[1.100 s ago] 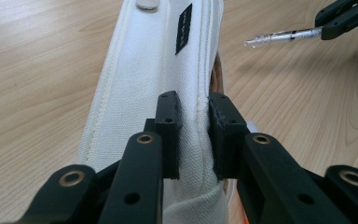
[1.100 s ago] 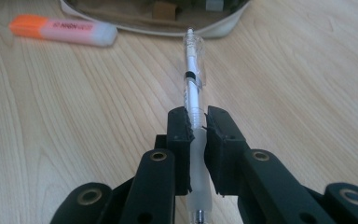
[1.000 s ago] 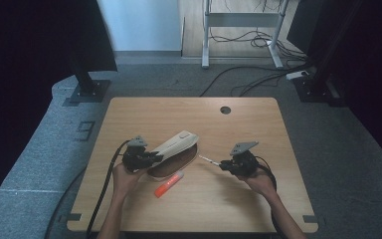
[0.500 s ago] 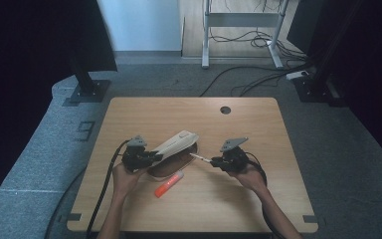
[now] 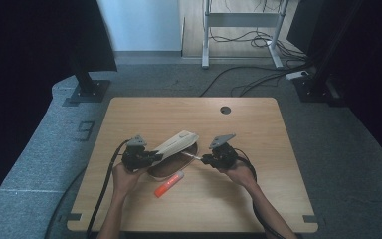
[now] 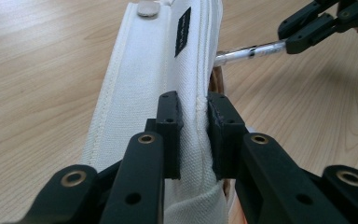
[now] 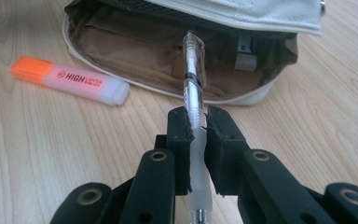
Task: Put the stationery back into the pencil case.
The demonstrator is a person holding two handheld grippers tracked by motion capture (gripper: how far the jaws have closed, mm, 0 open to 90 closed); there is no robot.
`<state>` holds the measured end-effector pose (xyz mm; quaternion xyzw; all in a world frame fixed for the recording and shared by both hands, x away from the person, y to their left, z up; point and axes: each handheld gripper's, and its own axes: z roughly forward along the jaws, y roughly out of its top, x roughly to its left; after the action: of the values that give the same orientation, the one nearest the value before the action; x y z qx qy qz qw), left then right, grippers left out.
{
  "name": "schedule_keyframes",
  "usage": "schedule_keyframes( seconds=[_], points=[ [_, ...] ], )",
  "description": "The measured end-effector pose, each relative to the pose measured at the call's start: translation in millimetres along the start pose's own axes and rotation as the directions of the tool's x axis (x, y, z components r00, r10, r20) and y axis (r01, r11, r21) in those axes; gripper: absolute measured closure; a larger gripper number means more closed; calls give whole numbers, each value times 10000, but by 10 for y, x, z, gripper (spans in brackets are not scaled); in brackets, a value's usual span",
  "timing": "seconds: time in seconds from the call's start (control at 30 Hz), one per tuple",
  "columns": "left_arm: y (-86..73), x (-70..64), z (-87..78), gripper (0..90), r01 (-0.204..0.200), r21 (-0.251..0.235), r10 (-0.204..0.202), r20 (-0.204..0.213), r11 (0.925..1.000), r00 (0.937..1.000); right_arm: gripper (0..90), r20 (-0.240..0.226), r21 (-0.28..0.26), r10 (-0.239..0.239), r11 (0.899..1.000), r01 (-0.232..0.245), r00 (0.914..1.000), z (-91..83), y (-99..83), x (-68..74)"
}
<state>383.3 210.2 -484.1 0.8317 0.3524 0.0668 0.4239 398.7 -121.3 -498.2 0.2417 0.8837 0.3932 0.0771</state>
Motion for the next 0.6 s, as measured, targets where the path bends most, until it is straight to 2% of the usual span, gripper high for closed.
schedule_keyframes(
  seconds=[0.27, 0.6],
  points=[
    [2, 1, 2, 764, 14, -12, -14, 16, 10000, 10000, 785, -93, 82, -54, 10000, 55, 9999, 147, 82, 3],
    [4, 3, 0, 764, 34, -22, -34, 36, 10000, 10000, 786, -116, 258, -432, 9987, 435, 9990, 344, 236, 83]
  ],
)
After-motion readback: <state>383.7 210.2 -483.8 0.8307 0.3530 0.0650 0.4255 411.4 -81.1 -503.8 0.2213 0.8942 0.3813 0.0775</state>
